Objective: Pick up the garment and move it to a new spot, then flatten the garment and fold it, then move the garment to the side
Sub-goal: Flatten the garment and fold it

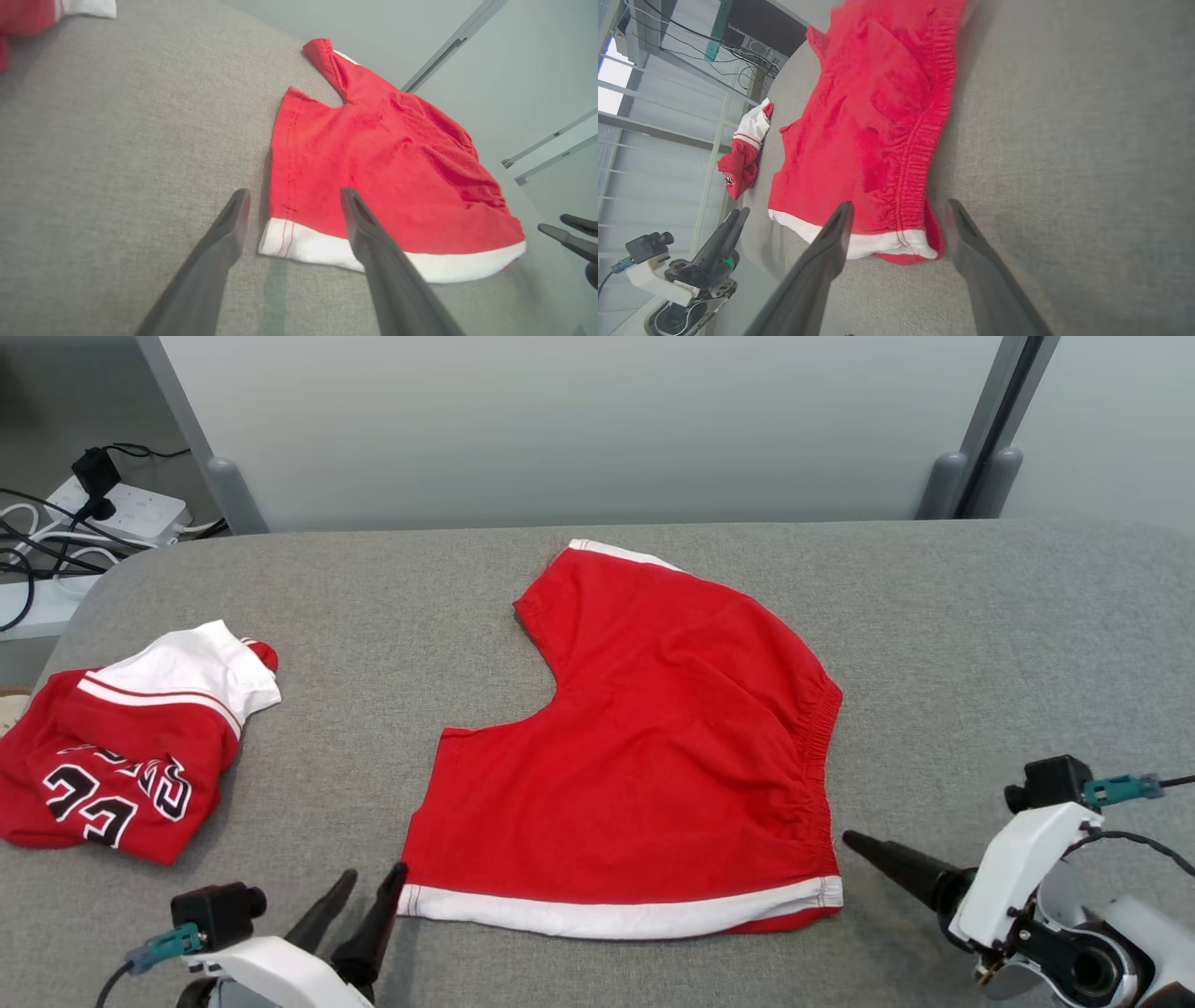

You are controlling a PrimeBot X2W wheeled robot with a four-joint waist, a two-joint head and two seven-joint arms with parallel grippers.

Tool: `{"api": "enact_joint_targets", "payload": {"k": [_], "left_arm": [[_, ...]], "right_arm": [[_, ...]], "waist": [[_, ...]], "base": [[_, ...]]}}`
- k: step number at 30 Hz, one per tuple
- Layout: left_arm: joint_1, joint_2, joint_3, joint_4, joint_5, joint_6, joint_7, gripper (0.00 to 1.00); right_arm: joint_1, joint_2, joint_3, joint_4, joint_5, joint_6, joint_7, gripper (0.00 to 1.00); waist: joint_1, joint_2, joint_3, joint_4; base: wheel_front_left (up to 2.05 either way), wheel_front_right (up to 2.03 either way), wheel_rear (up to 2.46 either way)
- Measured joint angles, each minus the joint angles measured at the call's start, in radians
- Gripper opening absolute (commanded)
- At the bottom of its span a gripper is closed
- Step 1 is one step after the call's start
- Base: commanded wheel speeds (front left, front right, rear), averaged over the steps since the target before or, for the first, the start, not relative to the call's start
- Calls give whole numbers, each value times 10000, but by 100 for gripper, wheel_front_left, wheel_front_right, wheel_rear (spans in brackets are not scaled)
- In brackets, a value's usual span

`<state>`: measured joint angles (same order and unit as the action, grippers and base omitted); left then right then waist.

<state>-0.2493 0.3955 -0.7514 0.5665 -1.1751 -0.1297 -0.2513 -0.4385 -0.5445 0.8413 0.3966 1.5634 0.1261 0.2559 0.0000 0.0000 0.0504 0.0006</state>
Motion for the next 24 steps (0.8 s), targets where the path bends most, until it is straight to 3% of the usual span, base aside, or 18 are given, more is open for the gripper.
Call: {"api": "enact_joint_targets", "payload": {"k": [6,11,17,24], "left_arm": [[24,-240,1655,-497,1361,0,-2,100],[459,-669,2380,-717,2428,0,-2,100],[826,-1101,3837,-1319,3638,0,-2,100],[1509,-1651,4920,-1628,4738,0,-2,100]], "right_arm": [[-35,12,-345,562,-1287,0,-2261,100],[-63,389,-372,1032,-2102,0,-3937,100],[-288,683,-408,1778,-3653,0,-4959,100],[-163,1494,-3047,1684,-6280,2,-5039,100]], "waist": [[0,0,-54,46],[0,0,-194,32],[0,0,-396,-49],[0,0,-600,-166]], "base": [[0,0,0],[0,0,0],[0,0,0],[0,0,0]]}}
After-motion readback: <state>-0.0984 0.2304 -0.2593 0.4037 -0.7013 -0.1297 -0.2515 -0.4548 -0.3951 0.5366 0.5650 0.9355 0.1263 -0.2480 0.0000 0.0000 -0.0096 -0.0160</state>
